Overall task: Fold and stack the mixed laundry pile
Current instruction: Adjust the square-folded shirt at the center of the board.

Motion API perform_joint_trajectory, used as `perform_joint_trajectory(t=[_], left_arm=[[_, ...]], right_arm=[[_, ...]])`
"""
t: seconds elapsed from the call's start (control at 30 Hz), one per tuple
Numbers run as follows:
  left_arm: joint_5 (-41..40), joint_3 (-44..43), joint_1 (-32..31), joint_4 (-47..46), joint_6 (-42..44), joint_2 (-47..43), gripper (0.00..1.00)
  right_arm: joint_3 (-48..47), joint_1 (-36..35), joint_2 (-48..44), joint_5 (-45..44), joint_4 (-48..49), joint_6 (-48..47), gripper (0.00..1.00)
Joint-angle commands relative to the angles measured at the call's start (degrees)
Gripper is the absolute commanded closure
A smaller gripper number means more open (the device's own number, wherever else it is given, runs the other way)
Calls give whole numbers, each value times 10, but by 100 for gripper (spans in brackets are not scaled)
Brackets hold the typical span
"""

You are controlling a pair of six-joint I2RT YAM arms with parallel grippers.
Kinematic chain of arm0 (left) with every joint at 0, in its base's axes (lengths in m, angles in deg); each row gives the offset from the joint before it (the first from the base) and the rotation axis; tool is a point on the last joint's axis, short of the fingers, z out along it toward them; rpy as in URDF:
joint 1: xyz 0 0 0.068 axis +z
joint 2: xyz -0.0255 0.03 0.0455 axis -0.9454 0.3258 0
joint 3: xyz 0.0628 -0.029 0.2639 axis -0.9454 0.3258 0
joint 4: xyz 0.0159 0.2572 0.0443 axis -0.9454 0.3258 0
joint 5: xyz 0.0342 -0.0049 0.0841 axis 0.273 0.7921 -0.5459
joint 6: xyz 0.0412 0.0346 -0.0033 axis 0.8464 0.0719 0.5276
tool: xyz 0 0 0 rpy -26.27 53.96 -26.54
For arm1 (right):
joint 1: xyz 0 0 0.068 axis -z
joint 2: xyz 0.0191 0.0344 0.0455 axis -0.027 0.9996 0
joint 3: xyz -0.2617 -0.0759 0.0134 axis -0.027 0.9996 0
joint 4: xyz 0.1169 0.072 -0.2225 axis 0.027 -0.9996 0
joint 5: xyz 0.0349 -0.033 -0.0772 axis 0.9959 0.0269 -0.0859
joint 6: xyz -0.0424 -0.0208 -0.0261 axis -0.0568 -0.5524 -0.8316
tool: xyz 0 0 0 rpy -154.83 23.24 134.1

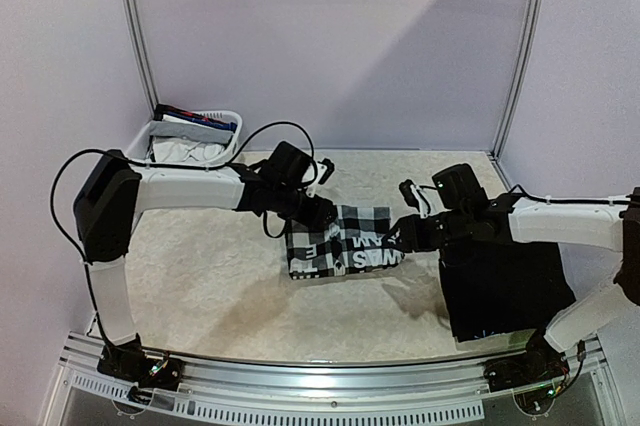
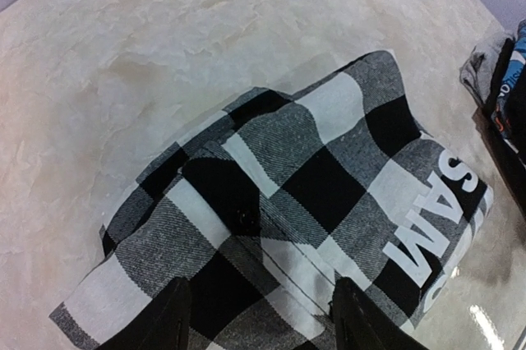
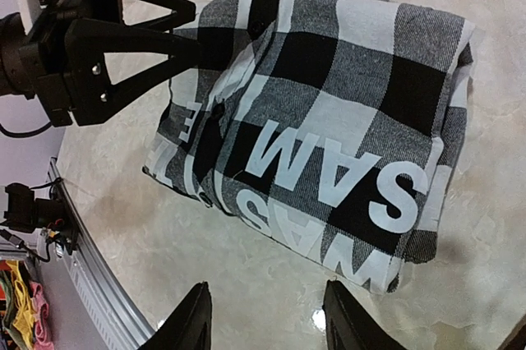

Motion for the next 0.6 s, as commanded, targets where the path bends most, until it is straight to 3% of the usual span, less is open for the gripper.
perform_joint_trajectory(t=[0.0, 0.57], left_arm=[[11, -18, 6, -13, 6, 21, 42], [-47, 36, 32, -52, -9, 46, 46]], right_arm=[[5, -9, 1, 25, 49, 23, 54], [-66, -18, 212, -10, 63, -4, 58]])
